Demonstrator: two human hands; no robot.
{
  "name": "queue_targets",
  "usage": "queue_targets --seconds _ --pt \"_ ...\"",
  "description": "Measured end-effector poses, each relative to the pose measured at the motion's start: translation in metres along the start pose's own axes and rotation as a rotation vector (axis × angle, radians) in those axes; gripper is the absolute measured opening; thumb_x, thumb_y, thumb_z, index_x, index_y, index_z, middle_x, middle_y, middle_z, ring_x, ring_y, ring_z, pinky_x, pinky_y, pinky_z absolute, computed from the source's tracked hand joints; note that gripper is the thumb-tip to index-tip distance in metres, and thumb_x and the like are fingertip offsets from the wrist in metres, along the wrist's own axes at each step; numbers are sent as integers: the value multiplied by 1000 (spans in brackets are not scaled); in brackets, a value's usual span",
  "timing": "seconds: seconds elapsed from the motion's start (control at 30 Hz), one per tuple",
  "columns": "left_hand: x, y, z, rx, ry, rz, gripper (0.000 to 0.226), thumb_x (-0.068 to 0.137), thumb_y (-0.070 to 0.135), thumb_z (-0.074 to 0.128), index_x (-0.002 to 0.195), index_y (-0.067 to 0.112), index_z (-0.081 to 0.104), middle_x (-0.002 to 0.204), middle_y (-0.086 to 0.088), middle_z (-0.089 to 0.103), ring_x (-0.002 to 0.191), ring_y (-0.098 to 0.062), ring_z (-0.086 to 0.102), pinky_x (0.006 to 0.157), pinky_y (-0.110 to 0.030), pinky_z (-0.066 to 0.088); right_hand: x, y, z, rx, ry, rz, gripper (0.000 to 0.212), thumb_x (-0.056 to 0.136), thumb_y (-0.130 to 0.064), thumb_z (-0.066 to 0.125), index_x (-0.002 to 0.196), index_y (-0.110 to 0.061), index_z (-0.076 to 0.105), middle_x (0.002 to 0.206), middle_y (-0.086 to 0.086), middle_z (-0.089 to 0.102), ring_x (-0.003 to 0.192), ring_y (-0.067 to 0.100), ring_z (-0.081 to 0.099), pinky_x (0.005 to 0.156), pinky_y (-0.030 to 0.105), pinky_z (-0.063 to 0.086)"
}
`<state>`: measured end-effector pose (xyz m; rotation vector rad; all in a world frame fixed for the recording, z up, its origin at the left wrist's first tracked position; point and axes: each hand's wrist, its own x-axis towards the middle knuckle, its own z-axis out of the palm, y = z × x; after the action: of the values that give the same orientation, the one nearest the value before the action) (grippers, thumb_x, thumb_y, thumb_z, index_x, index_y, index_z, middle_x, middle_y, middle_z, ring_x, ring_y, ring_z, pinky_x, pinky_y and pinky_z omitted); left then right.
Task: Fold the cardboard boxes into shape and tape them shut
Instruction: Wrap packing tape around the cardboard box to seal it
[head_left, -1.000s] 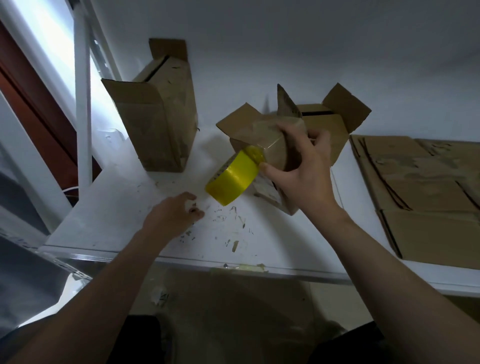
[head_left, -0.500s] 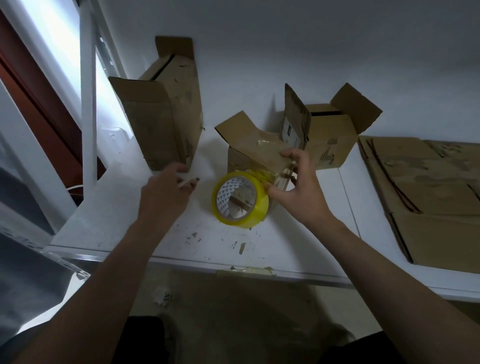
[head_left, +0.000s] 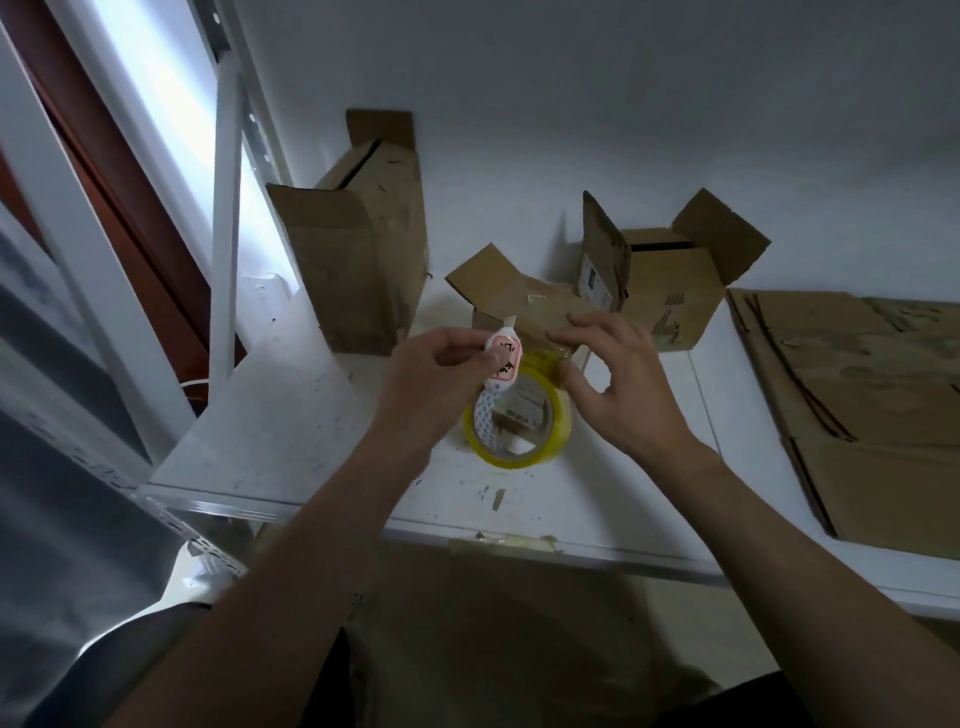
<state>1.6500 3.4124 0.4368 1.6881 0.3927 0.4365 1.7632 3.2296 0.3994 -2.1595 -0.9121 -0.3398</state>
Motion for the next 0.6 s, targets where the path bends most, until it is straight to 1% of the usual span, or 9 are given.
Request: queue_targets --seconds 0.03,0.1,0.17,0.2,0.3,0.4,0.5,0.57,0.6 --pt "-2 0 4 -40 -5 -33 14 86 19 79 86 33 75 79 13 77 72 4 70 59 -11 50 0 -1 -3 25 -13 24 31 95 -38 62 122 -26 71 132 -3 59 128 20 44 104 21 27" --pt "-2 -1 10 -92 -19 -67 12 87 18 78 90 30 76 77 10 77 67 3 69 57 -10 49 0 -4 -7 60 -65 61 47 95 -59 47 124 -29 71 134 -7 58 130 14 42 103 16 25" --pt "-3 -3 17 -103 -39 -72 11 88 18 77 93 28 76 77 7 77 65 2 67 56 -12 49 0 -6 -11 90 -109 84 58 92 -68 41 126 -32 70 137 -9 56 132 11 40 103 11 22" --pt "-3 -3 21 -101 -48 -73 11 88 18 77 93 28 76 77 6 77 65 1 68 56 -12 49 0 -7 -12 111 -123 97 58 91 -70 43 127 -33 70 139 -9 56 133 10 41 106 14 24" --pt "-5 -7 32 -70 -81 -49 11 89 19 75 94 28 77 81 5 78 69 -2 71 57 -13 50 1 -10 -11 199 -104 133 39 92 -58 59 122 -36 72 144 -8 56 135 6 44 111 28 34" --pt "-4 -12 37 -42 -77 -25 14 91 20 73 98 30 79 83 2 78 75 -9 73 66 -26 59 1 -11 -9 309 -68 170 21 93 -38 69 112 -34 77 143 -6 59 127 -9 47 106 15 37" --pt "-4 -15 37 -35 -55 -35 15 91 18 72 102 27 78 84 4 78 81 -14 75 81 -40 63 4 -11 -9 388 -76 236 12 93 -32 71 100 -40 77 140 -12 59 118 -22 46 100 5 35" --pt "-4 -16 37 16 28 -75 13 88 26 76 97 20 70 76 8 76 73 -14 76 79 -44 63 6 -10 -7 392 -68 264 12 95 -30 69 88 -39 74 137 -17 60 115 -23 46 102 11 35" --pt "-5 -17 38 86 45 -114 22 85 36 76 94 20 65 75 8 75 70 -13 75 78 -45 63 7 -10 -6 387 -55 274 13 96 -29 67 86 -36 72 136 -18 60 117 -20 48 104 17 37"
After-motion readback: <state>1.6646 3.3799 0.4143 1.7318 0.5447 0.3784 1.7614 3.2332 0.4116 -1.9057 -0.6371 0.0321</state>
